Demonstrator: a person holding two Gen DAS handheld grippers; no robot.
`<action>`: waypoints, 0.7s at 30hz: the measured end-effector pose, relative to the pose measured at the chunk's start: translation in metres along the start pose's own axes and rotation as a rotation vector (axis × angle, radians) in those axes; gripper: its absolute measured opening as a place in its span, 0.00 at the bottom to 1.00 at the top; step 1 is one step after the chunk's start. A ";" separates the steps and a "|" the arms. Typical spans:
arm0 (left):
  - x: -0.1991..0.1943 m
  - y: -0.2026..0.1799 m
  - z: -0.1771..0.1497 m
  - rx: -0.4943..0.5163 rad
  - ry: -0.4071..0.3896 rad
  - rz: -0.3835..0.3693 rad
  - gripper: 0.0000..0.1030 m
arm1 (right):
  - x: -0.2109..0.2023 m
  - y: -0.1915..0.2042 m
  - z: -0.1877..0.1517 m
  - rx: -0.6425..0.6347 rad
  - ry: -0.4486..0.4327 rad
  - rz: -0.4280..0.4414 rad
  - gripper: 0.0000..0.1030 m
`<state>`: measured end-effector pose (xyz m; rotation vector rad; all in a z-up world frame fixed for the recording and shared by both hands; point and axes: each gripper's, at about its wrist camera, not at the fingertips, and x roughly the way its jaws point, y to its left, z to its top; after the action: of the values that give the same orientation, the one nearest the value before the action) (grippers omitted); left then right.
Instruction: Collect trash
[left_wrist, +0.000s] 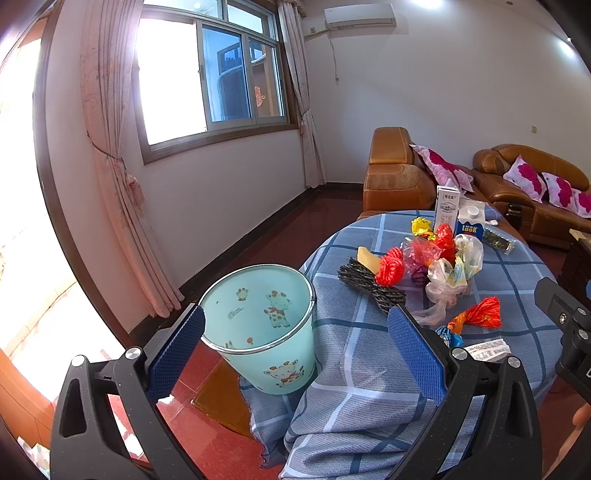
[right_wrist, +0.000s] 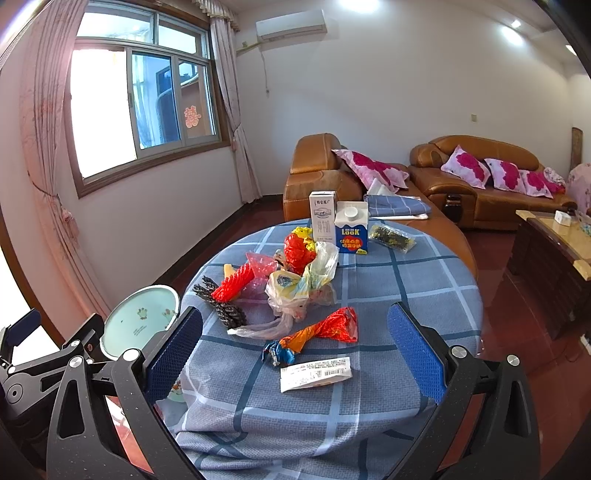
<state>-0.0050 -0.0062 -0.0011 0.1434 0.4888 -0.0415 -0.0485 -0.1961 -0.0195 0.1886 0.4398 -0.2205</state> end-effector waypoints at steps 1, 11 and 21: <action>0.000 -0.001 -0.001 0.000 0.002 -0.001 0.94 | 0.000 0.000 0.000 0.000 0.001 0.000 0.96; 0.004 -0.003 -0.003 0.007 0.015 -0.005 0.94 | 0.002 0.000 -0.003 0.001 0.005 0.003 0.96; 0.034 -0.005 -0.016 0.019 0.080 -0.009 0.94 | 0.027 -0.015 -0.008 0.021 0.044 0.004 0.95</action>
<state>0.0172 -0.0095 -0.0316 0.1622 0.5693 -0.0494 -0.0318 -0.2128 -0.0402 0.2149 0.4804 -0.2171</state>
